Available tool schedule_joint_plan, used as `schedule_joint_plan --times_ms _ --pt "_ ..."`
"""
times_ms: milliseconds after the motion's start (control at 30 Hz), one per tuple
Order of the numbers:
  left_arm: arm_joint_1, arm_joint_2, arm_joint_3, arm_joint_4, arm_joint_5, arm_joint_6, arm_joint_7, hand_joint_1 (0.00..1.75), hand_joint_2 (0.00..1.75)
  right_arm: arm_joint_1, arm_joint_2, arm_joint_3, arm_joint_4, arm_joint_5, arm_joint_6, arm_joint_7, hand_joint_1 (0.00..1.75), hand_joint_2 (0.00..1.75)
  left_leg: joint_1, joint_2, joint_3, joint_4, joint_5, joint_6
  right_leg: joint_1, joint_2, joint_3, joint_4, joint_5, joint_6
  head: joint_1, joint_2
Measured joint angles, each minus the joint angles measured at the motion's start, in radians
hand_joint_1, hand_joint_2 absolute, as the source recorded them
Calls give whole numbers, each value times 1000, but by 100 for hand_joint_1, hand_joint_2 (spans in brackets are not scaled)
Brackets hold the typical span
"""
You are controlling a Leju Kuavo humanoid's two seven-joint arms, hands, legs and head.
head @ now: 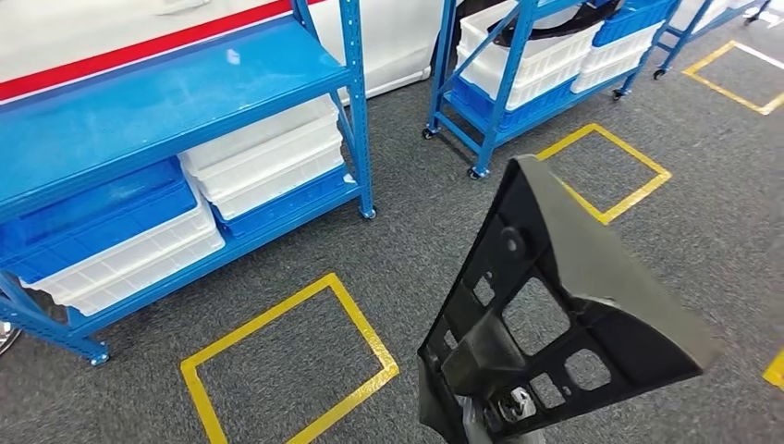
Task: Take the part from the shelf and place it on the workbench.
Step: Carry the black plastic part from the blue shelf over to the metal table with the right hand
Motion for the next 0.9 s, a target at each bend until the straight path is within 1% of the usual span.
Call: schedule_joint_plan --times_ms 33,67,100,133,167,200,233,267,300,333,367,400,433,467,500,533,567,600,633,667,700,733,767,800,833,867,900 --pt "1 -1 5 0 0 0 2 0 175 -7 -3 1 5 -1 0 0 175 175 -3 16 0 -1 1 3 0 -31 -28 59 -34 2 0 0" --pt "2 -1 10 0 0 0 4 0 175 -14 -5 2 11 -2 0 1 175 175 -4 33 -2 0 0 5 -1 -47 -59 124 -67 5 0 0" --pt "3 -1 15 0 0 0 5 0 175 -18 -7 3 16 -3 0 2 175 175 -6 49 -3 1 0 5 -3 -53 -81 175 -85 7 0 0" --pt "2 -2 19 0 1 0 6 0 175 -20 -9 4 22 -5 0 2 175 175 -7 64 -4 3 -1 4 -4 -57 -88 197 -86 8 0 0" --pt "0 -2 21 0 1 1 7 0 175 -22 -12 5 27 -6 0 3 175 175 -7 78 -5 5 -3 3 -4 -60 -75 180 -69 8 0 0" --pt "-2 -3 24 0 1 1 7 0 175 -24 -14 6 31 -7 1 3 175 175 -7 90 -4 7 -5 1 -4 -68 -42 126 -39 6 0 0" --pt "-4 -4 26 0 1 1 7 0 175 -26 -15 8 34 -8 1 3 175 175 -7 103 -2 9 -9 -2 -2 -85 -2 56 -13 2 0 0" --pt "-5 -5 28 0 1 1 7 0 175 -29 -16 9 36 -8 1 3 175 175 -9 113 -1 11 -12 -6 3 -109 34 -6 4 -3 0 0" --pt "-5 -6 31 0 1 1 8 0 175 -32 -17 10 37 -8 1 3 175 175 -11 123 0 14 -16 -11 7 -125 56 -48 12 -9 0 0" --pt "-6 -6 34 0 1 1 8 0 175 -34 -17 10 38 -8 1 3 175 175 -13 132 2 16 -18 -16 10 -133 64 -66 10 -15 0 0" --pt "-7 -6 36 0 1 1 8 0 175 -36 -18 11 40 -9 1 3 175 175 -15 142 3 16 -19 -20 14 -129 63 -67 10 -20 0 0" --pt "-9 -7 37 0 1 1 8 0 175 -36 -18 12 41 -9 1 3 175 175 -15 151 6 16 -21 -25 13 -116 61 -69 13 -25 0 0" --pt "-12 -7 37 0 1 1 8 0 175 -36 -19 13 41 -9 1 3 175 175 -14 146 7 19 -26 -31 11 -106 60 -73 16 -30 0 0" --pt "-14 -8 38 0 1 1 8 0 175 -37 -19 14 42 -9 1 3 175 175 -11 126 3 33 -40 -35 9 -95 60 -76 18 -35 0 0" --pt "-14 -9 38 0 1 1 8 0 175 -38 -20 15 42 -9 1 3 175 175 -9 98 -10 66 -65 -39 6 -84 59 -79 22 -40 0 0" --pt "-12 -9 38 0 1 1 8 0 175 -40 -20 17 42 -9 1 3 175 175 -7 65 -33 119 -99 -42 4 -73 59 -80 24 -44 0 0" --pt "-9 -9 39 0 1 2 8 0 175 -42 -20 18 43 -10 1 3 175 175 -6 43 -65 189 -134 -44 5 -61 58 -80 25 -47 0 0" --pt "-5 -9 39 0 1 2 8 0 175 -43 -20 19 44 -10 1 3 175 175 -7 33 -96 257 -160 -44 6 -46 57 -79 26 -49 0 0" --pt "-2 -10 39 0 1 2 9 0 175 -43 -20 20 45 -10 1 3 175 175 -7 29 -118 302 -168 -44 8 -32 57 -78 26 -50 0 0" --pt "-1 -10 39 0 1 1 9 0 175 -43 -21 20 47 -10 1 3 175 175 -7 27 -126 312 -157 -42 10 -17 57 -77 27 -50 0 0" --pt "-1 -10 39 0 1 1 9 0 175 -43 -21 20 48 -10 1 3 175 175 -7 24 -114 279 -126 -39 11 -2 58 -75 27 -50 0 0" --pt "-2 -10 39 0 1 1 9 0 175 -43 -21 20 49 -11 1 4 175 175 -7 13 -86 213 -83 -35 12 13 60 -73 27 -50 0 0" --pt "-3 -10 40 0 1 2 9 0 175 -43 -21 21 49 -11 1 4 175 175 -7 -13 -57 143 -50 -29 12 26 60 -72 27 -49 0 0" --pt "-2 -10 41 0 2 2 9 0 175 -45 -21 22 50 -11 1 4 175 175 -6 -40 -32 82 -25 -25 11 40 58 -70 28 -46 0 0" --pt "-1 -10 42 0 2 2 9 0 175 -47 -22 23 50 -11 1 5 175 175 -7 -61 -17 44 -16 -22 10 53 54 -69 31 -42 0 0" --pt "-1 -10 43 0 3 3 9 0 175 -48 -22 24 51 -12 1 5 175 175 -8 -72 -13 30 -18 -19 7 67 48 -68 34 -35 0 0" --pt "-1 -11 44 0 4 3 9 0 175 -49 -22 24 51 -12 1 6 175 175 -10 -64 -11 25 -16 -18 5 80 42 -69 39 -28 0 0"
